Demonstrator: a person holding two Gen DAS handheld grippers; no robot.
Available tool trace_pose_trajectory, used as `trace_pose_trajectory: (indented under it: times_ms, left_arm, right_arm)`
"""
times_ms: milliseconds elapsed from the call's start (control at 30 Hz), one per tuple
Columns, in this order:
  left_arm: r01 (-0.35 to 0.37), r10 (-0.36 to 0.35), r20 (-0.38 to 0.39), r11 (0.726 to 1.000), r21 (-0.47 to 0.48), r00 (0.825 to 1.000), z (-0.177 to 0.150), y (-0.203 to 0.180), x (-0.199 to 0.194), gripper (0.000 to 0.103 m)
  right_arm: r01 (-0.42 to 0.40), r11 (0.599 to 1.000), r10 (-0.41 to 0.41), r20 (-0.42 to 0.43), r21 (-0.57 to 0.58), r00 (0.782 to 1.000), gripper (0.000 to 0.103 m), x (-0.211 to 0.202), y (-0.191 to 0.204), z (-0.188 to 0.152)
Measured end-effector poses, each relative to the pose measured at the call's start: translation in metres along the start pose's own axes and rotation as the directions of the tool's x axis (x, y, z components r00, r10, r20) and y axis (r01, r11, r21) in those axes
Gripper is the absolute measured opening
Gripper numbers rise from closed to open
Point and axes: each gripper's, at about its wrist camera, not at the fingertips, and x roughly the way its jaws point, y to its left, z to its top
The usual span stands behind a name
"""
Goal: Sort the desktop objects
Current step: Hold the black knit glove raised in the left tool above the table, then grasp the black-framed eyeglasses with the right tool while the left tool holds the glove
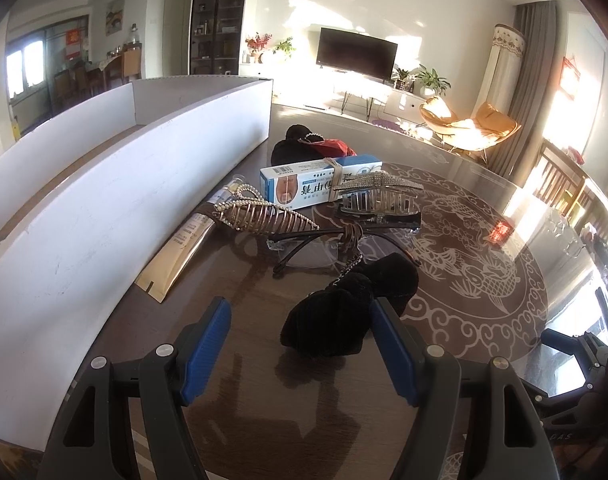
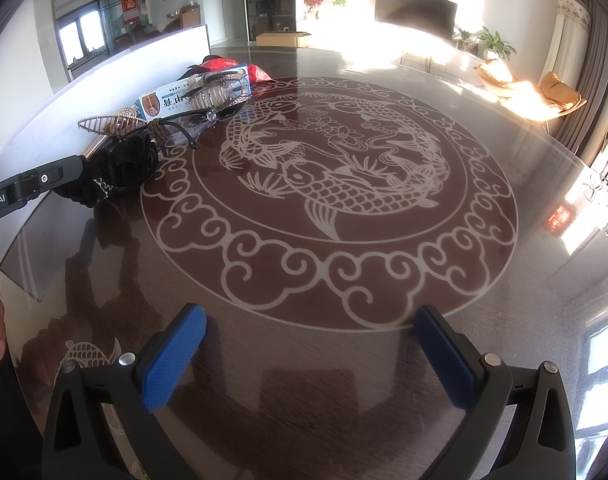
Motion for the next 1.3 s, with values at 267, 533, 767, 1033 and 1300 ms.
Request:
trace_pose_trajectory:
  times_ms: [267,533,767,1033,1300]
  left_arm:
    - [0.162,-0.142,0.094,0.949,-0.271,0.985,0.001,0.059,-0.02,0.071]
    - [0.187,-0.186,0.029,0.979,-0.08,0.982,0.004,0.015,-0.008,0.071]
    - [0.108,-0.082,-0.146,0.977,0.183,0.986,-0.005,-0.04,0.039,0.071]
    - [0.079,-0.036,-0.174,0.966,0.245,0.984,-0.012,-0.052,0.05,0.082]
    - [0.06,-0.034,-0.132,0.979,0.195,0.991,-0.01,-0.04,0.037,0.031]
  right_arm:
    - [-0.002,1.0,0.002,0.001,0.001,1.0,0.103,0.0,0.0,0.0]
    - [-0.016,1.0,0.016,0.006,0.011,1.0,0.103,-0.005,-0.004,-0.002]
    - [-0.022,1.0,0.021,0.009,0.015,1.0,0.103,-0.006,-0.005,-0.002]
    - [-0.014,1.0,0.014,0.006,0.01,1.0,0.103,-0.005,-0.004,-0.002]
    - [0.0,1.0,0.0,0.0,0.0,1.0,0.103,-0.004,-0.001,-0.002]
